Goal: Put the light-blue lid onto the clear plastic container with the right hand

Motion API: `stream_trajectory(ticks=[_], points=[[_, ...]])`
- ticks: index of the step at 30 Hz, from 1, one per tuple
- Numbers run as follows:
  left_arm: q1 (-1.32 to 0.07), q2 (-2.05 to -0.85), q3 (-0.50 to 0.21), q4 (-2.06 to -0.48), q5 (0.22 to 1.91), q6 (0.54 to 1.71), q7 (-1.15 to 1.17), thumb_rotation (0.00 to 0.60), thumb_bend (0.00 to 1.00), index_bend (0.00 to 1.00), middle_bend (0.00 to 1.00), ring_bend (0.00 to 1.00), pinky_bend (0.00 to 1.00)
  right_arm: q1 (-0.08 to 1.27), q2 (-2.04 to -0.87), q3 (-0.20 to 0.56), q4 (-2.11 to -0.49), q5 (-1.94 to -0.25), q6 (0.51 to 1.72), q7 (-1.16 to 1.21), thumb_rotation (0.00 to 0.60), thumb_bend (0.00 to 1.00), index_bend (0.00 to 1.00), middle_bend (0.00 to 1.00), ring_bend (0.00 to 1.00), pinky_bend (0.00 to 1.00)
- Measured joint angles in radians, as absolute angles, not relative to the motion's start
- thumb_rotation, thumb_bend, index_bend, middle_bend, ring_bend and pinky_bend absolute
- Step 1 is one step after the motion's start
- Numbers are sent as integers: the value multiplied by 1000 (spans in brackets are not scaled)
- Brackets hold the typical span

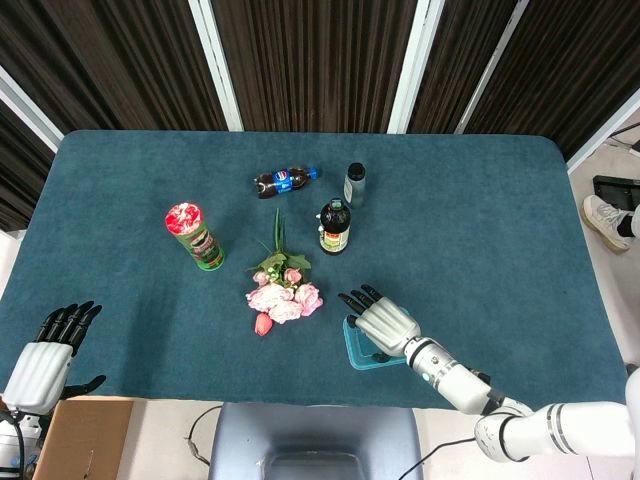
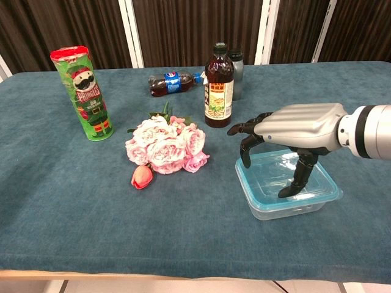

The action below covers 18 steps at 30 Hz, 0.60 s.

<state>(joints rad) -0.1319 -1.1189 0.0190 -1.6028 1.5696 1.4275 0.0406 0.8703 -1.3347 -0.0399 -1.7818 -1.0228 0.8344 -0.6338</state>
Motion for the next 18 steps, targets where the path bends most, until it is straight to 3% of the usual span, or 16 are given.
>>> stream_trajectory(ticks=[18], points=[[-131,-1119,20,-1601,1572,1430,39,600,442,0,41,38,96,874,-1343,-51,-1769,-1016,837,-636,600,240,475,103,0,0]])
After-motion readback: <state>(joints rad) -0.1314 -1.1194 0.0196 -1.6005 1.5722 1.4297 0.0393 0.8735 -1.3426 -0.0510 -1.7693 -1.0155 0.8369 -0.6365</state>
